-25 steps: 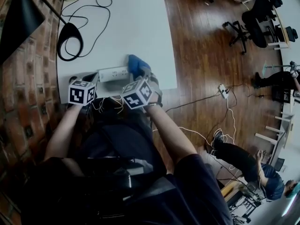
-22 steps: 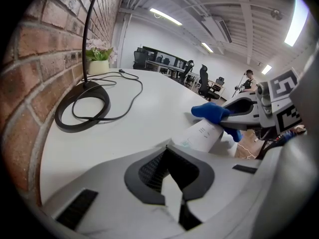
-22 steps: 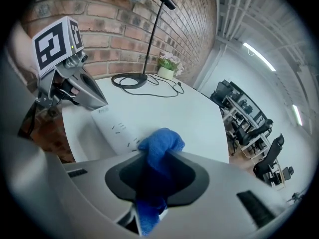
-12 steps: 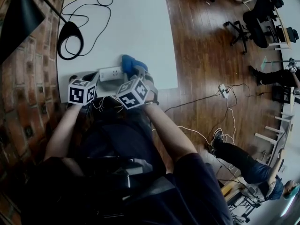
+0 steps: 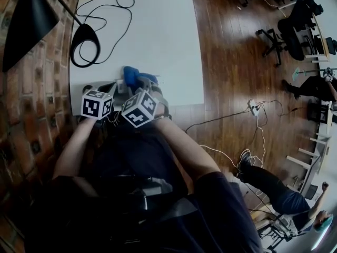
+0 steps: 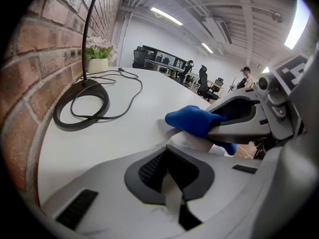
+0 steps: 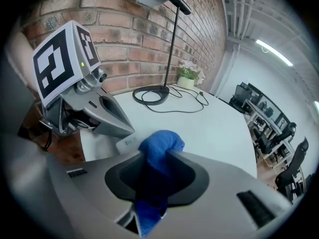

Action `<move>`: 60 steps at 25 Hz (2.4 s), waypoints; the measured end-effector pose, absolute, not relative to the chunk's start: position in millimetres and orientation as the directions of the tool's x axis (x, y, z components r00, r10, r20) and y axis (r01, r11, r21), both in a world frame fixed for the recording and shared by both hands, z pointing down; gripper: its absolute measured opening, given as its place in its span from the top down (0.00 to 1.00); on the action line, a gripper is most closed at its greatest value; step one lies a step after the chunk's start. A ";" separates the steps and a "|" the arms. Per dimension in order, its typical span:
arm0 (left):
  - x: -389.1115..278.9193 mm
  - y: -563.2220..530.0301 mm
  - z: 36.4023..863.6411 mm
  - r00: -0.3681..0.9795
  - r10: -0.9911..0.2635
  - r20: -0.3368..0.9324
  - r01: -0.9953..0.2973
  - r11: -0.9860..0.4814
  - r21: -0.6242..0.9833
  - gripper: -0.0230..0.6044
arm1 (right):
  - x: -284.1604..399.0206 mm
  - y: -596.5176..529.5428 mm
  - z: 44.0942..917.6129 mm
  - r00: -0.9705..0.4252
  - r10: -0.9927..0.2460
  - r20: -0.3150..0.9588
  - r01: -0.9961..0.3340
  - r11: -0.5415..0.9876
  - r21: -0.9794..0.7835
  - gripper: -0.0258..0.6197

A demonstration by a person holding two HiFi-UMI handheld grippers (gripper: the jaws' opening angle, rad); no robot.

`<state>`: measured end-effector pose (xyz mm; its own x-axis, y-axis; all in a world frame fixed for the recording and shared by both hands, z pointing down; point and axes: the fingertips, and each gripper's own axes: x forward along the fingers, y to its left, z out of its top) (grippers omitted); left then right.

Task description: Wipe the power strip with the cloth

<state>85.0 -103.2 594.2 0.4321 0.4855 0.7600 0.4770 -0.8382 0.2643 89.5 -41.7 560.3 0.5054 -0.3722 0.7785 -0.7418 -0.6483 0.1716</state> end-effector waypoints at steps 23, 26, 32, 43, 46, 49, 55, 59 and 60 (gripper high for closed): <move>91.2 -111.1 597.1 0.398 0.438 0.806 0.460 -0.856 0.238 0.95 | 87.2 -91.0 555.7 0.377 -0.536 0.755 -0.765 -0.640 -0.073 0.82; 91.9 -111.1 598.7 0.386 0.424 0.819 0.468 -0.856 0.222 0.95 | 87.5 -91.3 555.1 0.374 -0.549 0.748 -0.755 -0.649 -0.098 0.82; 90.7 -109.7 603.5 0.366 0.423 0.829 0.478 -0.850 0.223 0.95 | 84.9 -92.6 549.8 0.389 -0.611 0.690 -0.712 -0.674 -0.196 0.82; 89.8 -112.9 603.4 0.389 0.392 0.834 0.476 -0.860 0.183 0.95 | 78.0 -91.7 548.4 0.414 -0.606 0.679 -0.774 -0.627 -0.087 0.82; 88.6 -115.0 605.2 0.398 0.351 0.848 0.476 -0.869 0.136 0.95 | 73.2 -90.0 551.6 0.387 -0.612 0.690 -0.809 -0.585 -0.065 0.82; 89.3 -117.5 606.5 0.411 0.313 0.856 0.461 -0.881 0.101 0.95 | 70.0 -89.5 552.6 0.378 -0.611 0.696 -0.840 -0.542 -0.020 0.82; 92.1 -115.8 604.4 0.445 0.276 0.852 0.441 -0.895 0.059 0.95 | 67.2 -86.7 554.8 0.381 -0.609 0.695 -0.868 -0.494 0.043 0.82; 93.6 -117.6 607.3 0.453 0.262 0.852 0.446 -0.894 0.038 0.95 | 64.6 -81.2 558.9 0.369 -0.608 0.703 -0.875 -0.482 0.042 0.82; 94.0 -117.7 608.2 0.452 0.260 0.853 0.447 -0.894 0.036 0.95 | 64.0 -78.4 559.4 0.364 -0.605 0.708 -0.877 -0.480 0.040 0.82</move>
<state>94.0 -117.7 608.2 0.4520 0.2603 0.8532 0.4467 -0.8940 0.0361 64.0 -78.4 559.4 0.3636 -0.6053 0.7081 -0.8766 -0.4796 0.0402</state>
